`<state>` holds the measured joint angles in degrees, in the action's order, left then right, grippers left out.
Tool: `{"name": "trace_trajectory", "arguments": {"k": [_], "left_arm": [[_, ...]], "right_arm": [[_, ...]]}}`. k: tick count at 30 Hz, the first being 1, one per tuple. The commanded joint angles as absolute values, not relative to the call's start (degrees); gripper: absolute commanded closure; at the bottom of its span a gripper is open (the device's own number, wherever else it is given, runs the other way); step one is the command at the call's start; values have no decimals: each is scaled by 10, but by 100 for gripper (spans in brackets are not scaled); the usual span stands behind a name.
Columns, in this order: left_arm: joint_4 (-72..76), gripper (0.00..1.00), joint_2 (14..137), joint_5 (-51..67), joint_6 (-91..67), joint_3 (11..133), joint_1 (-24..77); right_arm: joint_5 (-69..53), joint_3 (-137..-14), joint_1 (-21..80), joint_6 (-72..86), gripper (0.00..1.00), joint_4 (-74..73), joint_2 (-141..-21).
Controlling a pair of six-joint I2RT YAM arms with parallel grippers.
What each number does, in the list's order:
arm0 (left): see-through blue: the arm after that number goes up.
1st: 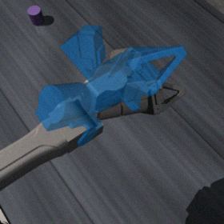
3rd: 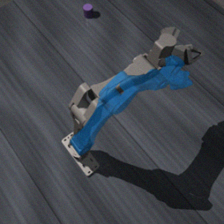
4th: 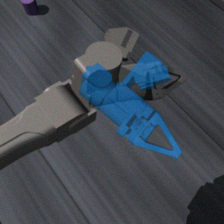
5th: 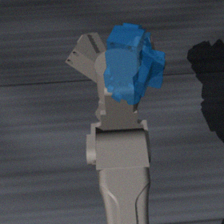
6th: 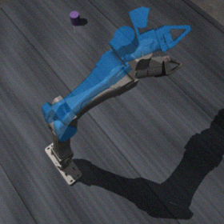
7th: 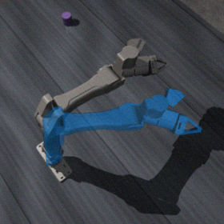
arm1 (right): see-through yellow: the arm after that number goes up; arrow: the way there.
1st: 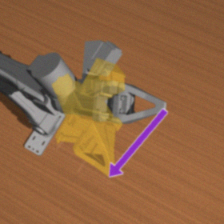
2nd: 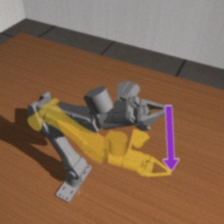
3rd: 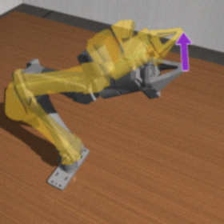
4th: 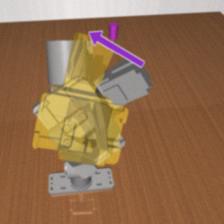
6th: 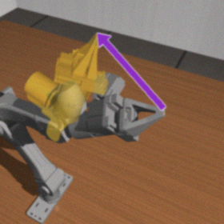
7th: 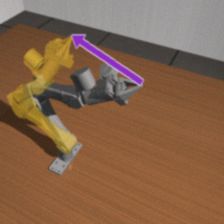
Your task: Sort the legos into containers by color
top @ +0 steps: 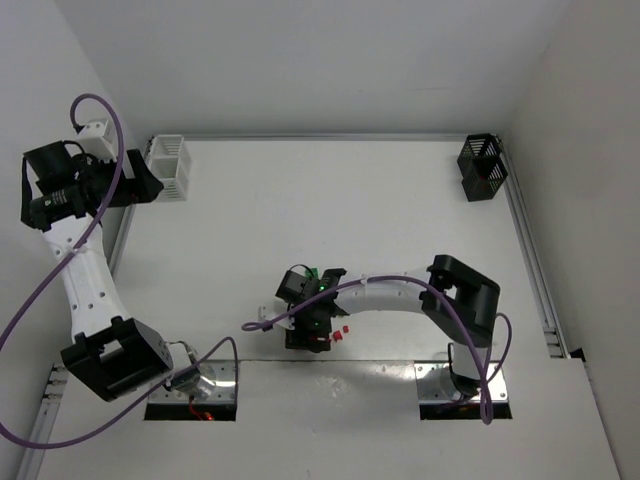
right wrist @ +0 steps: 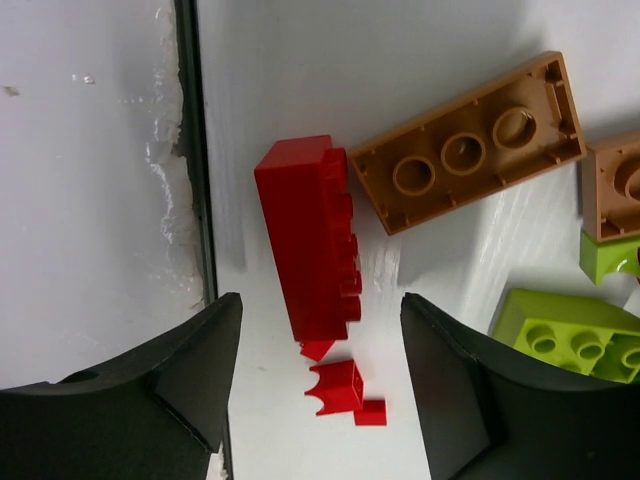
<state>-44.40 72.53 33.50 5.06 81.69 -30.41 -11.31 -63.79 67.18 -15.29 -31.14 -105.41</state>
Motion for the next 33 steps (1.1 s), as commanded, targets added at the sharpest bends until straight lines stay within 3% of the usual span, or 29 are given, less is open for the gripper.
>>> {"name": "trace_trajectory", "arguments": {"k": [1, 7, 14, 18, 28, 33], "left_arm": [[-429, 9, 720, 354, 58, 811, -309], [-424, 9, 720, 359, 58, 800, -309], [-418, 9, 725, 359, 53, 789, -309], [-413, 9, 725, 365, 53, 784, -309], [-407, 9, 720, 360, 47, 773, -287], [-381, 9, 727, 354, 19, 768, -244]], "right_arm": [[-114, -657, 677, -157, 35, -285, -1063], [-114, -657, 677, -157, 41, -266, -1075], [-104, -644, 677, -157, 80, -261, -1053], [-104, -658, 663, -147, 91, -298, -1020], [-10, -653, 492, -148, 94, -369, -819], [13, -659, 273, -196, 94, -374, -782]]}}
